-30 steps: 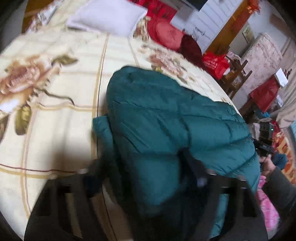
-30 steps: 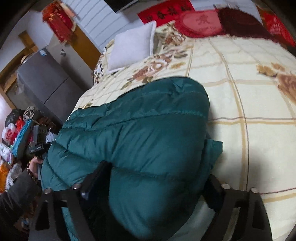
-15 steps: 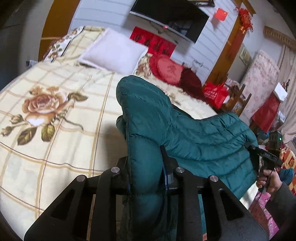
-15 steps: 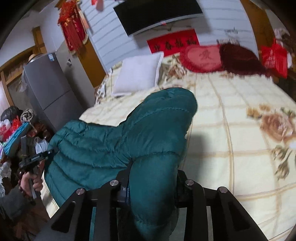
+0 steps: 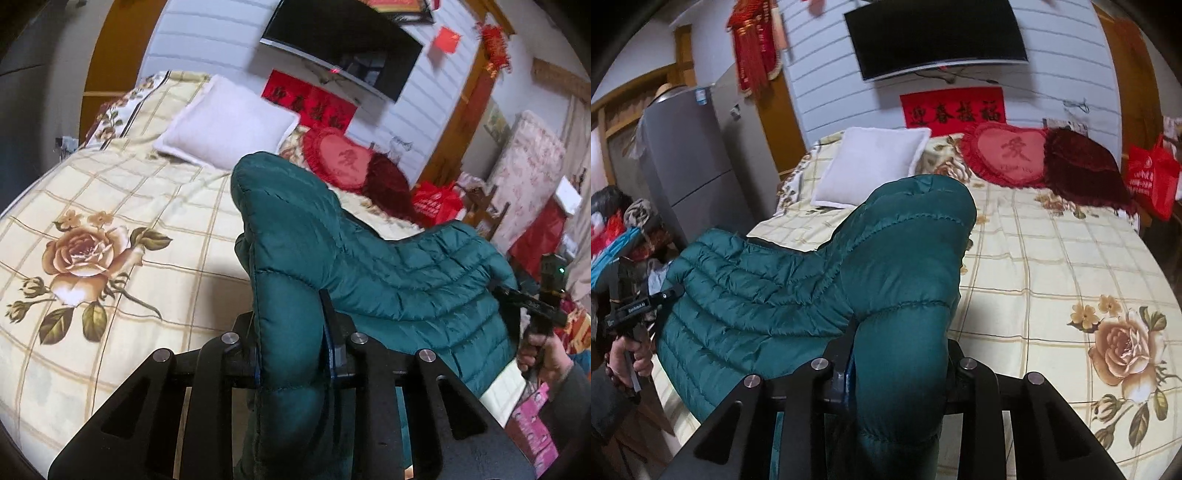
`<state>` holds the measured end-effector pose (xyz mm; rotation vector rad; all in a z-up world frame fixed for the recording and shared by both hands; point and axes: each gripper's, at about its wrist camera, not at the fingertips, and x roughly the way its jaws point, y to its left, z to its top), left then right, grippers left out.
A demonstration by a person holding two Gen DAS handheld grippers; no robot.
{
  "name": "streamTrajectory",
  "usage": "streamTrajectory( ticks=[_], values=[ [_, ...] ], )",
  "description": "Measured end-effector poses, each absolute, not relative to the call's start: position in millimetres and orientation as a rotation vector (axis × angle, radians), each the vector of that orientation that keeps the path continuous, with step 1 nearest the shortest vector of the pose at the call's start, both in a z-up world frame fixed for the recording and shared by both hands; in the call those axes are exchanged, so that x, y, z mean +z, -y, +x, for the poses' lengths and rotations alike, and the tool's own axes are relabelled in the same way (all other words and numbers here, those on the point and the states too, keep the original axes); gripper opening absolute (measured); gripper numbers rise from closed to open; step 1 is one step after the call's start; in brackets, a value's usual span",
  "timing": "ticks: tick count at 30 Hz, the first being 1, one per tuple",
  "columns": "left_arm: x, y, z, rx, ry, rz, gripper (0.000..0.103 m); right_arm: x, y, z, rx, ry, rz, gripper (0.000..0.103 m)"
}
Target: Fold large clothes
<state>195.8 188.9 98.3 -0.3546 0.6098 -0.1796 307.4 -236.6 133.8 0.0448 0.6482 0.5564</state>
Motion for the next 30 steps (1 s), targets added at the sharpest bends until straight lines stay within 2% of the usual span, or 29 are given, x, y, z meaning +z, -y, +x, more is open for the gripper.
streamTrajectory(
  ticks=[7, 10, 12, 14, 15, 18, 23, 27, 30],
  values=[
    [54, -188, 229, -0.099, -0.687, -0.356, 0.023, 77, 228, 358, 0.521, -0.757, 0.066, 0.030],
    [37, -200, 237, -0.085, -0.731, -0.418, 0.034, 57, 235, 374, 0.523, -0.789, 0.129, 0.034],
    [34, -204, 239, -0.069, -0.767, -0.420, 0.042, 52, 243, 379, 0.514, -0.818, 0.186, 0.041],
    [39, -205, 237, -0.059, -0.778, -0.395, 0.049, 54, 250, 377, 0.526, -0.833, 0.244, 0.043],
    [45, -207, 232, -0.051, -0.769, -0.378, 0.052, 56, 254, 375, 0.526, -0.834, 0.269, 0.051],
    [66, -216, 212, -0.042, -0.734, -0.358, 0.061, 72, 272, 360, 0.464, -0.824, 0.315, 0.054],
    [85, -207, 175, -0.062, -0.716, -0.307, 0.065, 108, 289, 298, 0.350, -0.738, 0.271, 0.065],
    [72, -178, 178, -0.076, -0.756, -0.287, 0.065, 110, 254, 252, 0.281, -0.709, 0.087, 0.065],
    [43, -157, 195, -0.063, -0.837, -0.257, 0.065, 97, 222, 241, 0.285, -0.722, 0.061, 0.065]
  ],
)
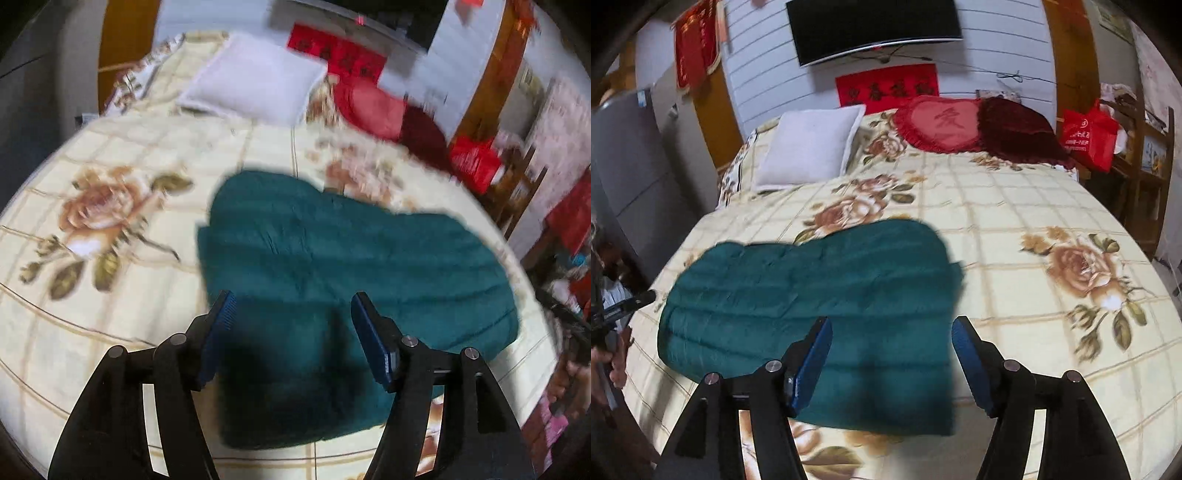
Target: Fold large clothes
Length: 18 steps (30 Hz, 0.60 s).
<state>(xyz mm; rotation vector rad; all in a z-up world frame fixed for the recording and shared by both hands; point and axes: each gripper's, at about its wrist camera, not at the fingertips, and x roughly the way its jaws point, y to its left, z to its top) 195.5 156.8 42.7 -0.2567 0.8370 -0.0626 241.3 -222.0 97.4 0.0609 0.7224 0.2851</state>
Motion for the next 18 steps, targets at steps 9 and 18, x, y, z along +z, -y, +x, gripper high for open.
streamTrajectory(
  ticks=[9, 18],
  values=[
    [16, -130, 212, -0.057, -0.836, -0.182, 0.087, 12, 198, 272, 0.299, -0.828, 0.071, 0.100],
    [68, -132, 135, -0.065, -0.736, -0.122, 0.087, 49, 223, 238, 0.260, -0.853, 0.091, 0.091]
  ],
)
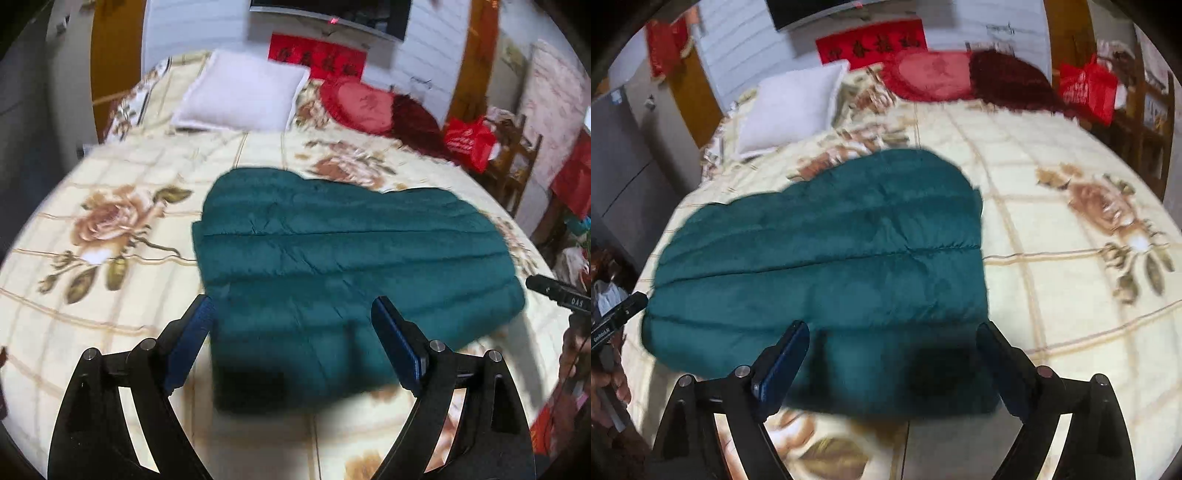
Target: Fold large clothes
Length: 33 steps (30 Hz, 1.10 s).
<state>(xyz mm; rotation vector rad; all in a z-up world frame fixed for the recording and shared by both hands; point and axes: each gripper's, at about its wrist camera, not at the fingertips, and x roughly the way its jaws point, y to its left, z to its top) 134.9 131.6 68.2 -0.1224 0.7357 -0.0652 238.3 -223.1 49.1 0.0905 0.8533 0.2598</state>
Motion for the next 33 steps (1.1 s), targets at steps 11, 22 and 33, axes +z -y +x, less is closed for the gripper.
streamTrajectory(
  ticks=[11, 22, 33],
  values=[
    [85, -93, 17, 0.027, -0.751, 0.040, 0.088, 99, 211, 84, 0.239, -0.785, 0.017, 0.091],
    [100, -81, -49, 0.207, -0.768, -0.002, 0.088, 113, 223, -25, 0.205, -0.714, -0.009, 0.091],
    [98, -56, -76, 0.074, -0.841, -0.062, 0.088, 116, 225, -61, 0.181, -0.699, 0.008, 0.091]
  ],
)
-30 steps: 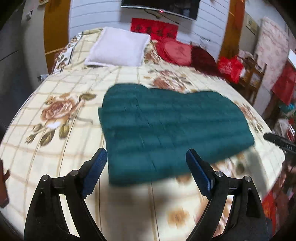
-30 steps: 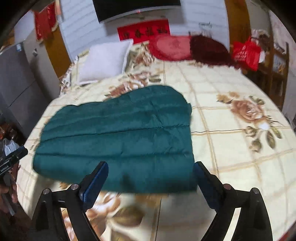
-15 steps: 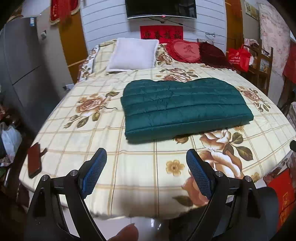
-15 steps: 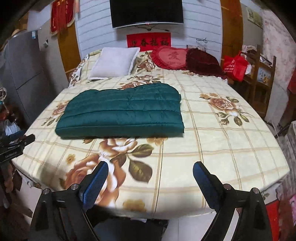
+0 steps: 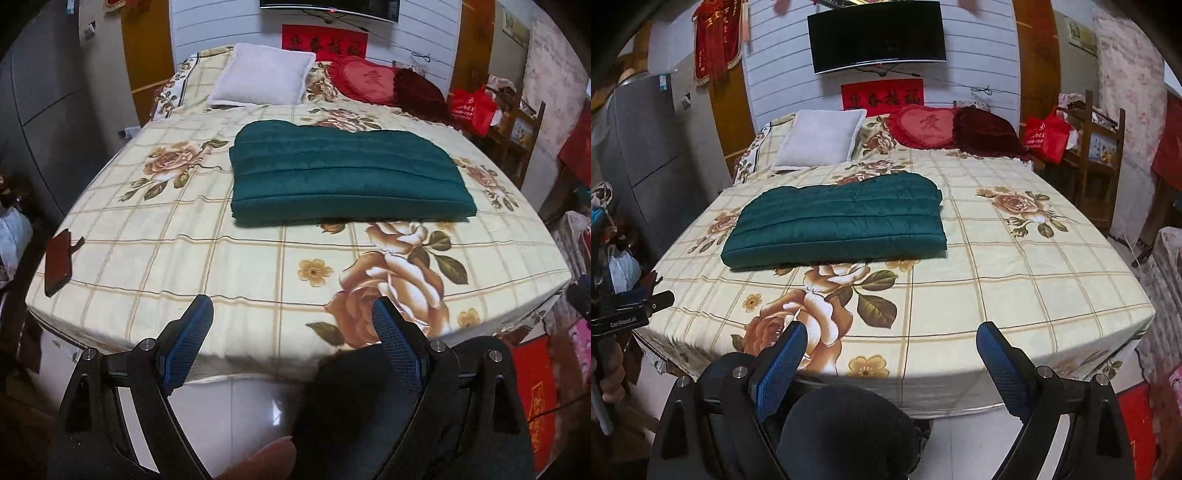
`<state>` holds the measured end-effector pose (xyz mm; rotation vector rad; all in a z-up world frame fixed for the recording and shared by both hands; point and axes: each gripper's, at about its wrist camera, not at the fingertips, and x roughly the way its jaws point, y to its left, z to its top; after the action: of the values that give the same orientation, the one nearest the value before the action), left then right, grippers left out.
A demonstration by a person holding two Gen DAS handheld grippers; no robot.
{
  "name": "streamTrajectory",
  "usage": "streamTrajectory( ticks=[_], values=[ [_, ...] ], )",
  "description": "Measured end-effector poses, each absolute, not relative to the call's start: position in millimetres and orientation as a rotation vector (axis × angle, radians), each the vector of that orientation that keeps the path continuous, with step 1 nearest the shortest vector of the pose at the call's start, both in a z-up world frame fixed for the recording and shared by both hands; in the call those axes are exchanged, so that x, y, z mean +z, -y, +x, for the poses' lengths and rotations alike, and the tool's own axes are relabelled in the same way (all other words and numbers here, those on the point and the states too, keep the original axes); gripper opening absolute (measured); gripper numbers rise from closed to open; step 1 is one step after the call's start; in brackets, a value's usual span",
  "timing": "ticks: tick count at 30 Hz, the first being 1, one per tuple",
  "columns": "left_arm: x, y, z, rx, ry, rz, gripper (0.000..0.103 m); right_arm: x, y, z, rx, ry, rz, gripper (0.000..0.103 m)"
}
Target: Fold large clothes
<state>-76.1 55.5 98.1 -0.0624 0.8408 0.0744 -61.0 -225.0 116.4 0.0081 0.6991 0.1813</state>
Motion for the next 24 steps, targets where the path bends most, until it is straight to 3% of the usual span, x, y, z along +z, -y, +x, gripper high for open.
streamTrajectory(
  ticks=[24],
  values=[
    [105, -56, -77, 0.069, -0.816, -0.068, 0.088, 126, 206, -61, 0.206, -0.677, -0.027, 0.091]
  ],
)
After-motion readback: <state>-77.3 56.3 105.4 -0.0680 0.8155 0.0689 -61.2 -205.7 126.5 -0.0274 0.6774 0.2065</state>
